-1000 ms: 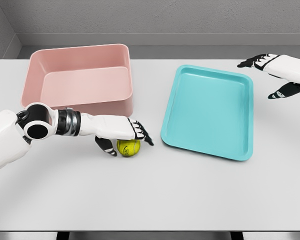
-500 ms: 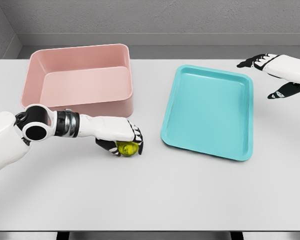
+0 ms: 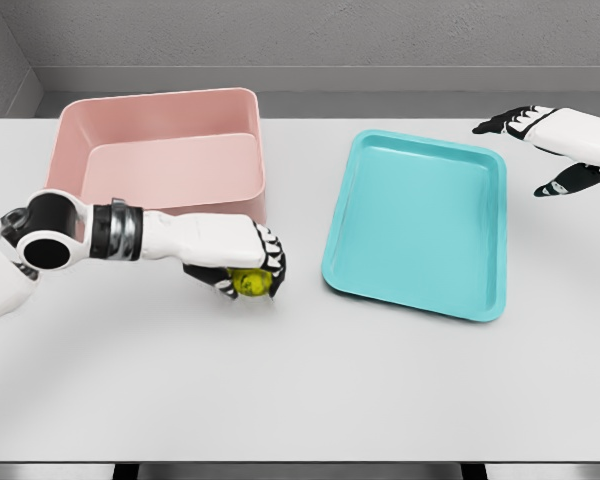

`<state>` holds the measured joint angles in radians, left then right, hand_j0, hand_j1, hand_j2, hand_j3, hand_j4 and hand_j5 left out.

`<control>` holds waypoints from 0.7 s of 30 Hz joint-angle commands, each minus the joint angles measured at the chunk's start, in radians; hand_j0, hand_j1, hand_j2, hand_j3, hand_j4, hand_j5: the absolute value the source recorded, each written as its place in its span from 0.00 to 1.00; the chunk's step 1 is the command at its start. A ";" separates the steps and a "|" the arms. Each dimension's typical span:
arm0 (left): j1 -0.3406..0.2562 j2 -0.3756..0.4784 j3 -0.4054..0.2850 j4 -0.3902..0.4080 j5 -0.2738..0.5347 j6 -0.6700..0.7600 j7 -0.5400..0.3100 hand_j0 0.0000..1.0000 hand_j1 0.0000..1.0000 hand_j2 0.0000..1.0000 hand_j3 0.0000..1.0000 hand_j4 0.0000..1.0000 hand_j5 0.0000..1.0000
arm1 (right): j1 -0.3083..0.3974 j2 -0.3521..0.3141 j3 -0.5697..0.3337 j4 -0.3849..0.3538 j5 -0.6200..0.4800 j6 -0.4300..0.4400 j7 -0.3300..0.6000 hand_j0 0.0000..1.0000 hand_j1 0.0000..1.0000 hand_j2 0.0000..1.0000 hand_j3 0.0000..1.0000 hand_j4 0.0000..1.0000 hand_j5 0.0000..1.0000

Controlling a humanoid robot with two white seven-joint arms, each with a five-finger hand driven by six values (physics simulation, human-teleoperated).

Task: Put the tennis from the blue tray into the pink basket with both arms

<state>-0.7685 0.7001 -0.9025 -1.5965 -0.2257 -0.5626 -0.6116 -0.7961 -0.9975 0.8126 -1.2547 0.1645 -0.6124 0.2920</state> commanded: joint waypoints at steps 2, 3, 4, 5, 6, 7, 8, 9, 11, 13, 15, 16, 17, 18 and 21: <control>-0.012 0.022 0.014 -0.008 0.025 0.003 0.001 0.46 0.46 0.46 0.46 0.46 0.46 | 0.000 -0.001 -0.001 0.000 -0.007 0.002 -0.001 1.00 1.00 1.00 1.00 1.00 1.00; -0.029 0.027 0.014 -0.006 0.037 0.001 0.001 0.46 0.46 0.46 0.46 0.46 0.46 | 0.000 -0.001 -0.003 0.000 -0.007 0.002 -0.001 1.00 1.00 1.00 1.00 1.00 1.00; -0.041 0.027 0.014 -0.006 0.043 0.001 0.001 0.46 0.46 0.46 0.46 0.46 0.46 | 0.000 -0.001 -0.003 0.000 -0.007 0.002 -0.001 1.00 1.00 1.00 1.00 1.00 1.00; -0.048 0.027 0.014 -0.005 0.046 0.001 0.001 0.46 0.46 0.46 0.46 0.46 0.46 | 0.000 -0.001 -0.001 -0.002 -0.007 0.002 -0.001 1.00 1.00 1.00 1.00 1.00 1.00; -0.060 0.027 0.014 -0.002 0.046 0.001 0.001 0.46 0.46 0.46 0.46 0.46 0.46 | 0.000 -0.001 -0.001 -0.002 -0.007 0.002 -0.001 1.00 1.00 1.00 1.00 1.00 1.00; -0.066 0.027 0.014 0.000 0.048 0.001 0.001 0.46 0.46 0.46 0.46 0.46 0.46 | -0.002 -0.001 -0.003 -0.002 -0.007 0.002 -0.001 1.00 1.00 1.00 1.00 1.00 1.00; -0.072 0.027 0.014 0.003 0.048 0.001 0.001 0.46 0.46 0.46 0.46 0.46 0.46 | -0.002 -0.001 -0.001 -0.002 -0.007 0.002 -0.001 1.00 1.00 1.00 1.00 1.00 1.00; -0.087 0.027 0.013 0.010 0.049 0.001 0.001 0.46 0.46 0.46 0.46 0.46 0.46 | -0.002 -0.001 -0.001 -0.002 -0.008 0.002 -0.001 1.00 1.00 1.00 1.00 1.00 1.00; -0.104 0.027 0.011 0.027 0.055 0.000 0.001 0.46 0.46 0.46 0.46 0.46 0.46 | -0.002 -0.001 -0.003 -0.008 -0.007 0.002 -0.001 1.00 1.00 1.00 1.00 1.00 1.00; -0.118 0.027 0.011 0.041 0.055 0.000 0.001 0.46 0.46 0.46 0.46 0.46 0.46 | -0.002 -0.001 -0.003 -0.011 -0.007 0.002 -0.001 1.00 1.00 1.00 1.00 1.00 1.00; -0.137 0.027 0.010 0.053 0.062 0.000 0.001 0.46 0.46 0.46 0.46 0.46 0.46 | -0.002 0.000 -0.003 -0.014 -0.007 0.002 -0.001 1.00 1.00 1.00 1.00 1.00 1.00; -0.147 0.027 0.010 0.059 0.063 0.000 0.001 0.46 0.46 0.46 0.46 0.46 0.46 | -0.002 0.000 -0.001 -0.015 -0.007 0.002 -0.001 1.00 1.00 1.00 1.00 1.00 1.00; -0.152 0.027 0.010 0.064 0.065 -0.003 0.001 0.46 0.46 0.46 0.46 0.46 0.46 | -0.002 0.000 -0.001 -0.014 -0.007 0.002 -0.001 1.00 1.00 1.00 1.00 1.00 1.00; -0.163 0.027 0.008 0.076 0.069 -0.005 0.001 0.46 0.46 0.46 0.46 0.46 0.46 | -0.002 0.000 -0.001 -0.014 -0.007 0.002 -0.001 1.00 1.00 1.00 1.00 1.00 1.00; -0.189 0.025 0.008 0.135 0.071 -0.048 0.001 0.46 0.46 0.46 0.46 0.46 0.46 | -0.002 0.000 -0.001 -0.014 -0.007 0.002 -0.001 1.00 1.00 1.00 1.00 1.00 1.00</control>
<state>-0.9603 0.7256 -0.8943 -1.4923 -0.1629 -0.5923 -0.6112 -0.7977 -0.9961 0.8117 -1.2681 0.1645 -0.6124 0.2919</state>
